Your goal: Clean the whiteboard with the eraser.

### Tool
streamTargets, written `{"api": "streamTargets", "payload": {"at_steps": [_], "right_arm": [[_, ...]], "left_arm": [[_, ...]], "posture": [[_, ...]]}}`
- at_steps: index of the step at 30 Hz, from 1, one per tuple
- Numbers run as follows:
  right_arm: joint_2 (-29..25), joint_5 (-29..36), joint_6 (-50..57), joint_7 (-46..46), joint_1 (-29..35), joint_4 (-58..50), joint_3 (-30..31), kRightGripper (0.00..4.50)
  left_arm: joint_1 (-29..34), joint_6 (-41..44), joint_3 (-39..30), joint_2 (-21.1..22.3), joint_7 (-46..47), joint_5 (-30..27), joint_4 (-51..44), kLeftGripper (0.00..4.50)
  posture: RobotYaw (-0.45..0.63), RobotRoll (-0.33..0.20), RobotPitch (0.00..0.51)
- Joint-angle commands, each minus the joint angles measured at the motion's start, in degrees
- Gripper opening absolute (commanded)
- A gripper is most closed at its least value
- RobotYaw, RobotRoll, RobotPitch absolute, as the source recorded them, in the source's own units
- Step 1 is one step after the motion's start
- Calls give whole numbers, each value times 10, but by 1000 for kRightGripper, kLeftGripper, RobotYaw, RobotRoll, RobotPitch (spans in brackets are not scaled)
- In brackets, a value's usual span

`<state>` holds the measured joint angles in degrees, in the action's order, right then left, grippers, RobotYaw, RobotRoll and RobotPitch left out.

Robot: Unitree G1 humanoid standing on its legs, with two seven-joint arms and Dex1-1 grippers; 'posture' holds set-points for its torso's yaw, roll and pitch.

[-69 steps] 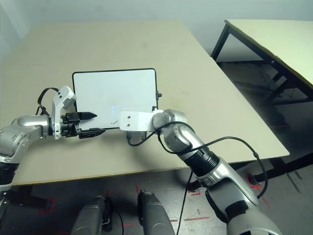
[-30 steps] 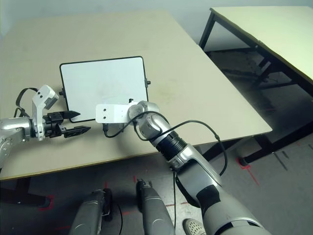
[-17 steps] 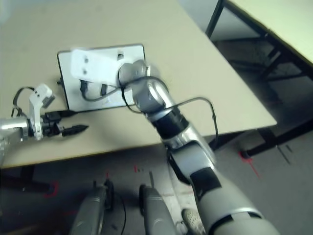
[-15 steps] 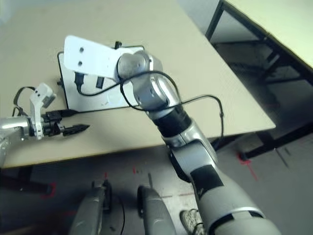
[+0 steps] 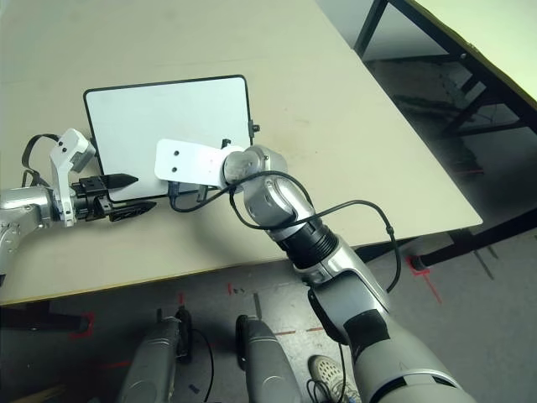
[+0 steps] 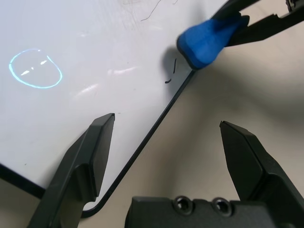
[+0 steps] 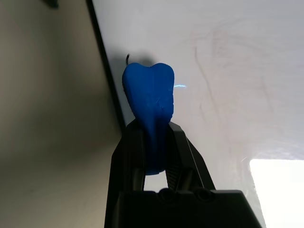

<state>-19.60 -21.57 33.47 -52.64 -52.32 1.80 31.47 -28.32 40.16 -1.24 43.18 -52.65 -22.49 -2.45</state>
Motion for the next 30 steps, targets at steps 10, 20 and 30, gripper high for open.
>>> {"api": "streamTargets", "payload": {"at_steps": [10, 20, 30], "right_arm": [[-5, -42, -109, 29, 16, 74, 30, 533], [22, -55, -137, 53, 2, 115, 30, 532], [99, -68, -160, 81, -34, 182, 38, 532]], "left_arm": [[5, 43, -13, 16, -11, -39, -90, 4500], [23, 57, -21, 39, -5, -54, -120, 4500], [28, 68, -20, 35, 12, -60, -131, 4500]], "posture": [[-23, 0, 203], [-17, 0, 205], [-8, 0, 204]]}}
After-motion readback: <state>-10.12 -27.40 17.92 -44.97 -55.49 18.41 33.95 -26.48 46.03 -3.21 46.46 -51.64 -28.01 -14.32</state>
